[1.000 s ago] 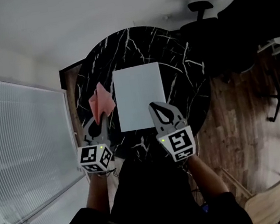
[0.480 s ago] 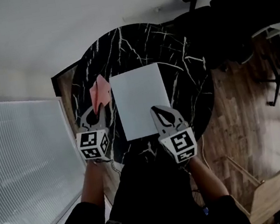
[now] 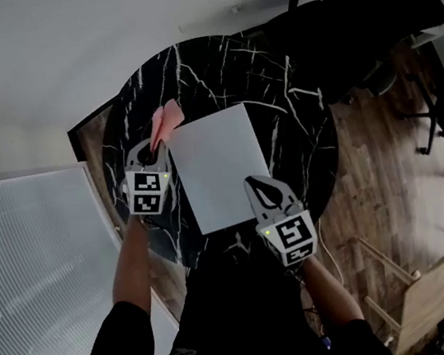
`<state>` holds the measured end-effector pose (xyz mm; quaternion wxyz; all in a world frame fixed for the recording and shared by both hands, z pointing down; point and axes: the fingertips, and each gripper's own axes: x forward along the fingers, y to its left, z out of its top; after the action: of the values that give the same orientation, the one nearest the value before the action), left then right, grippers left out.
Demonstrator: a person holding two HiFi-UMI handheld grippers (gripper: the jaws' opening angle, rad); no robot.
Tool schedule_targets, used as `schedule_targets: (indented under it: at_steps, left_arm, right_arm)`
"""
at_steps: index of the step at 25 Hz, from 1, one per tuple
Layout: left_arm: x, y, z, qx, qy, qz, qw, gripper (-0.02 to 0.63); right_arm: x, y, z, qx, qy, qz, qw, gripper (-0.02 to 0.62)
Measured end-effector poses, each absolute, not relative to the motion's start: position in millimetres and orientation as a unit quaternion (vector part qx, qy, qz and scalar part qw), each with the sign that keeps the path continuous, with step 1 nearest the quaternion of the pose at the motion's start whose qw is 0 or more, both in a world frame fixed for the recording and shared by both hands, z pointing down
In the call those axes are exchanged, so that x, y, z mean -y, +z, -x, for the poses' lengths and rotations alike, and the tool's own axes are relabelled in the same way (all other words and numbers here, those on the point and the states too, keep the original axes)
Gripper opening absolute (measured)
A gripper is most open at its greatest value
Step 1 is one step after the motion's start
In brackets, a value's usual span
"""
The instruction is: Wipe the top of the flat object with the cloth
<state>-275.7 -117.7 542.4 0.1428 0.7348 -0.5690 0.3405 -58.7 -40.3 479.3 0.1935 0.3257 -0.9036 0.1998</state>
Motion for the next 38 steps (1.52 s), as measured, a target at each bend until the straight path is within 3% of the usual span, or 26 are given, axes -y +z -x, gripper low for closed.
schedule_targets:
  at_steps: [5, 10, 12, 26, 38]
  left_arm:
    - [131.8, 555.4, 276.0, 0.556, 0.362, -0.737, 0.131, 0.017]
    - [139.0, 554.3, 279.0, 0.513, 0.463, -0.723, 0.01, 0.017]
    - [139.1, 561.1, 271.1, 0.486, 0.485, -0.727, -0.008, 0.017]
    - [117.5, 625.3, 237.0, 0.375, 0.515, -0.761, 0.122, 0.02]
    - [106.9, 628.6, 226.9, 0.344, 0.529, -0.763, 0.14, 0.021]
  right_arm:
    - [47.7, 493.8, 57.8, 0.897, 0.214, -0.332, 0.198, -0.005]
    - [49.8, 505.2, 62.6, 0.896, 0.22, -0.331, 0.198, -0.006]
    - [49.8, 508.3, 63.0, 0.895, 0.223, -0.33, 0.201, -0.005]
    - [49.5, 566.4, 69.3, 0.881, 0.255, -0.313, 0.248, -0.005]
    - [59.2, 582.0, 87.7, 0.869, 0.276, -0.31, 0.268, -0.006]
